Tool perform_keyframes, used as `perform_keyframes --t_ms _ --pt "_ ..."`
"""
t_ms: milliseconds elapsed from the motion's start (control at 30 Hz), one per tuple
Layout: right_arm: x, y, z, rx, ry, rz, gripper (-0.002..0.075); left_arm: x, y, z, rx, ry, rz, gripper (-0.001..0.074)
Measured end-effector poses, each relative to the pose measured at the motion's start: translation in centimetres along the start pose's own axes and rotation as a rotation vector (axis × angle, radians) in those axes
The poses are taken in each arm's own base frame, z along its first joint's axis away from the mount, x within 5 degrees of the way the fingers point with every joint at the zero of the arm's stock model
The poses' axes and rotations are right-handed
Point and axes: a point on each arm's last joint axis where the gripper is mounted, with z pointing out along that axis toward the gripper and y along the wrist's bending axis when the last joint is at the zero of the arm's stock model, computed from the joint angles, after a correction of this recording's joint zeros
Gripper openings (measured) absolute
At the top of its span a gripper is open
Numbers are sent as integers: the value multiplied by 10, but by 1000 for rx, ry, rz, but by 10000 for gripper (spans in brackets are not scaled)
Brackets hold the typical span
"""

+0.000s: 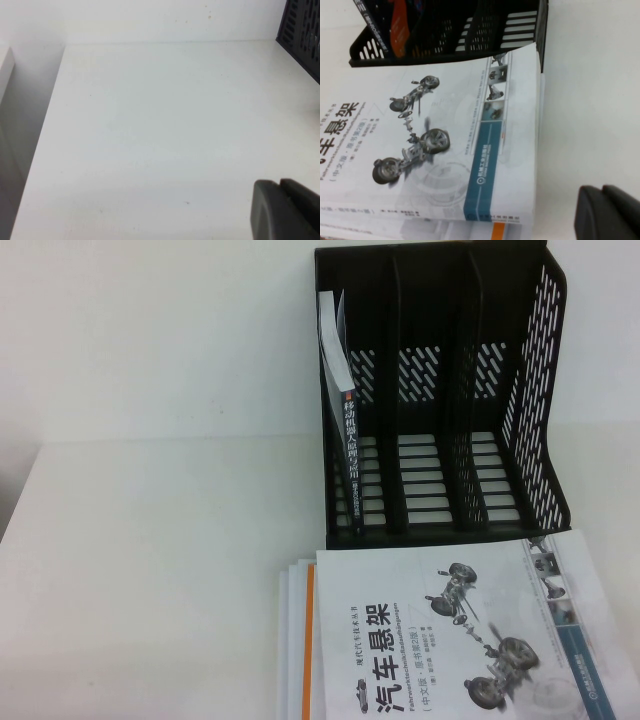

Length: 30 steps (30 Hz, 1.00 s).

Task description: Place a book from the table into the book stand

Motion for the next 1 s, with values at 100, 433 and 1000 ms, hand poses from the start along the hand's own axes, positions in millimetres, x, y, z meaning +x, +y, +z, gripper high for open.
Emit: perform_keyframes --t_ms 100,433,1000 --pt "0 -1 0 7 -3 10 -3 0 0 0 0 0 0 -1" --pt "14 -20 0 259 -165 95 -3 0 0 0 0 1 0 -2" --pt "41 -30 23 299 -154 -56 -3 0 0 0 1 0 0 -2"
